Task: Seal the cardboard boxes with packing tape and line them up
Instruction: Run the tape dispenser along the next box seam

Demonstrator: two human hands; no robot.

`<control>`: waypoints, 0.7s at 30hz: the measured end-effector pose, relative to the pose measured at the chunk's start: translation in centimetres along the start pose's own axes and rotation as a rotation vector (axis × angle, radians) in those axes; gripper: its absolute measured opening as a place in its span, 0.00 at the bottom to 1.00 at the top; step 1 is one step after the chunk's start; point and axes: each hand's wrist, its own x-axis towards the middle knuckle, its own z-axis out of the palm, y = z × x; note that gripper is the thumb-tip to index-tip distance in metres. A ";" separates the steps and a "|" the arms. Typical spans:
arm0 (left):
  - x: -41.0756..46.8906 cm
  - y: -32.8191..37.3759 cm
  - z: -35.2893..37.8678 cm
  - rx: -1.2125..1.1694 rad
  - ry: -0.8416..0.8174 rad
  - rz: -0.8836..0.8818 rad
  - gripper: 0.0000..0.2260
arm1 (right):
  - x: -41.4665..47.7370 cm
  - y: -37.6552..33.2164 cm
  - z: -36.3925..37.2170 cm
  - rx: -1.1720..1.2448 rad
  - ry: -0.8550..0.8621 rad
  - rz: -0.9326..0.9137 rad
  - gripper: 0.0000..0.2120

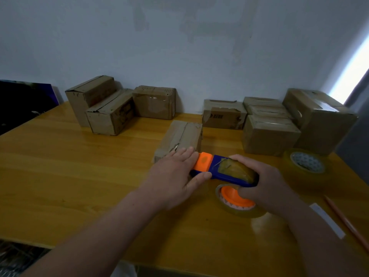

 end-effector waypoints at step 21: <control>1.3 -3.3 -2.6 -0.181 -0.262 -0.067 0.26 | -3.6 -2.9 1.7 -0.058 0.006 -0.039 0.39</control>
